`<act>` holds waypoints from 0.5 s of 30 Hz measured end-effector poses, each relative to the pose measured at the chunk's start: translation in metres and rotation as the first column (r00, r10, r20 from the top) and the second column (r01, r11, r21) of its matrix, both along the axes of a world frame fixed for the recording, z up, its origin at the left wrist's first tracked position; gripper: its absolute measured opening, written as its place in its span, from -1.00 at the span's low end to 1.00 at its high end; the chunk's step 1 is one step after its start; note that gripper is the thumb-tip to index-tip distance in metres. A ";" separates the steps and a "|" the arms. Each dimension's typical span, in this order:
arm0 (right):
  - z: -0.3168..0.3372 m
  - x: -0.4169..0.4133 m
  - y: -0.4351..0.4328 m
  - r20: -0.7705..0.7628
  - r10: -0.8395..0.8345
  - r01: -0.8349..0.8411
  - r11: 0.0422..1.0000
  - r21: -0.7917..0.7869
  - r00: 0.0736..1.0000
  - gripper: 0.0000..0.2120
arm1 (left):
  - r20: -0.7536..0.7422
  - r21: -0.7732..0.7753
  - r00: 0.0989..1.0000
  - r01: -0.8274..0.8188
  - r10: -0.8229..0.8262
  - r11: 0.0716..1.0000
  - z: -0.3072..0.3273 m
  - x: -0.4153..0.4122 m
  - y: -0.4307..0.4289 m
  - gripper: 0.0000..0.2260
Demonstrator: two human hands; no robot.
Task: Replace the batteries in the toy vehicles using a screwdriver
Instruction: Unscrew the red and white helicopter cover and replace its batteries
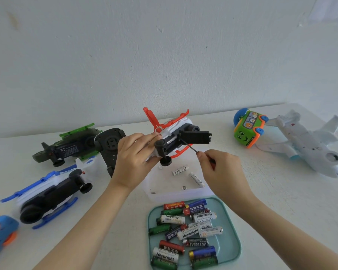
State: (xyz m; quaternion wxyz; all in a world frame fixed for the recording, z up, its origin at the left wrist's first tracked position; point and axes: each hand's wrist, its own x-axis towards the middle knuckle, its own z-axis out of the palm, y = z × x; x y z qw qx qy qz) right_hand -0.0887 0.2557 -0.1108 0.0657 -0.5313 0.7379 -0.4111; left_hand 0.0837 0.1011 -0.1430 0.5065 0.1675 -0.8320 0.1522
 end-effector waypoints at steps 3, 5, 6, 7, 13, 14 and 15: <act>0.001 -0.008 -0.002 0.056 0.058 -0.057 0.998 -0.022 0.997 -0.65 | -0.010 0.034 1.000 0.002 -0.001 0.999 0.002 0.002 0.000 -0.79; 0.000 -0.013 -0.002 0.079 0.086 -0.085 0.996 -0.015 0.993 -0.67 | 0.005 0.029 1.000 0.011 -0.011 1.000 0.003 0.002 0.001 -0.80; 0.000 -0.015 -0.001 0.094 0.094 -0.093 0.996 -0.013 0.991 -0.69 | 0.012 0.023 1.000 0.019 -0.019 1.000 0.003 0.002 0.001 -0.79; -0.001 -0.016 -0.001 0.111 0.097 -0.096 0.995 -0.014 0.989 -0.72 | 0.018 0.018 0.999 0.027 -0.027 0.999 0.003 0.002 0.002 -0.79; -0.004 -0.021 0.004 0.173 0.069 -0.066 0.998 -0.024 0.983 -0.77 | 0.042 0.009 0.998 0.047 -0.047 0.999 0.001 -0.003 0.004 -0.77; -0.003 -0.021 0.005 0.178 0.063 -0.060 0.998 -0.019 0.982 -0.76 | 0.039 0.004 0.998 0.052 -0.052 0.999 0.001 -0.004 0.004 -0.77; -0.002 -0.021 0.007 0.172 0.056 -0.054 0.998 -0.012 0.983 -0.76 | 0.035 0.002 0.998 0.055 -0.055 0.998 0.002 -0.005 0.005 -0.78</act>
